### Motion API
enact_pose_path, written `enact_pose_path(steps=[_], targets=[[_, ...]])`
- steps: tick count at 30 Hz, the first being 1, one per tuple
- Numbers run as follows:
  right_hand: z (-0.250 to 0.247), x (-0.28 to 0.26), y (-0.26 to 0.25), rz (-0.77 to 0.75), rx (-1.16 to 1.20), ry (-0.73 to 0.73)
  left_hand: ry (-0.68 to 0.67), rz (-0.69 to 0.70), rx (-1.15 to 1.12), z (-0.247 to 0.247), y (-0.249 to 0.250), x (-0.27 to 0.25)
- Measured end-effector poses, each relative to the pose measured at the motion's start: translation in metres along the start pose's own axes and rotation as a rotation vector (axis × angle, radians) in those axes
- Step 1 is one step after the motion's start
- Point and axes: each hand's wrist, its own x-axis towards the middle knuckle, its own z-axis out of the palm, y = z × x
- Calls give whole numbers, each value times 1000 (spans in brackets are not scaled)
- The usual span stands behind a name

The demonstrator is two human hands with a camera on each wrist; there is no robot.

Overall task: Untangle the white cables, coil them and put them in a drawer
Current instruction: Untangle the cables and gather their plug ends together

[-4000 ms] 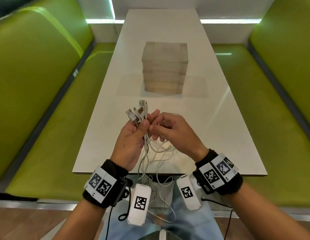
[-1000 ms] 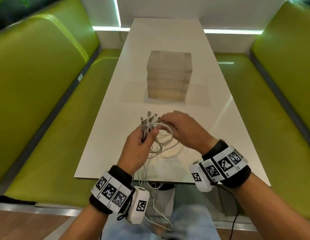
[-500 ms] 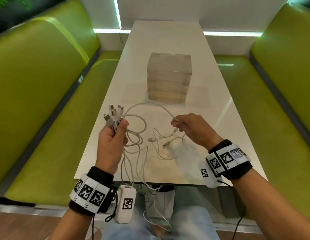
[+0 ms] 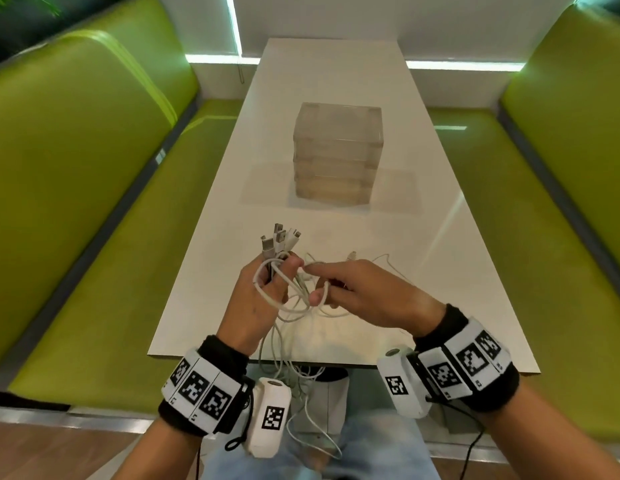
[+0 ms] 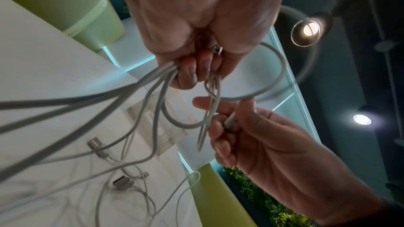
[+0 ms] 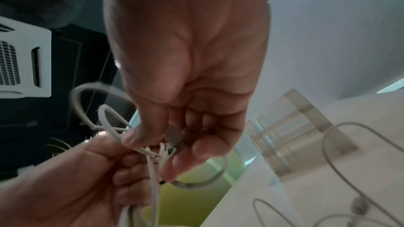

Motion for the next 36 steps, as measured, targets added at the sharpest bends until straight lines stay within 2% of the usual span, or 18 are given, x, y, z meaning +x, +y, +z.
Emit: enact_pose_path(steps=[4, 6, 9, 14, 16, 19, 21, 23, 25, 26, 28, 32, 33, 36], targets=[[13, -10, -3, 96, 208, 68, 85, 11, 84, 2, -7, 6], [15, -13, -6, 135, 247, 138, 77, 7, 149, 3, -11, 6], [21, -10, -8, 71, 122, 175, -10, -5, 235, 5, -13, 4], [15, -3, 5, 78, 219, 246, -221, 57, 253, -3, 3, -4], [10, -2, 15, 43, 192, 260, -284, 18, 190, -9, 8, -6], [5, -7, 24, -13, 154, 179, -232, -39, 92, -23, 7, 0], [7, -12, 27, -25, 123, 40, -218, -37, 69, -31, 8, 6], [13, -16, 28, 8, 135, -90, -314, -37, 58, -40, 10, 9], [17, -22, 30, 63, 201, -86, -429, -37, 35, -48, 11, 8], [17, -24, 33, 90, 232, -52, -444, -33, 11, -51, 10, 8], [17, -30, 37, 140, 235, -65, -388, -7, -68, -57, 9, 7], [37, -36, 39, 202, 39, -454, -263, 73, -190, -54, 9, 8], [44, -35, 40, 202, -13, -503, -243, 70, -205, -53, 8, 9], [57, -33, 42, 228, -174, -415, -190, 62, -265, -47, 9, 10]])
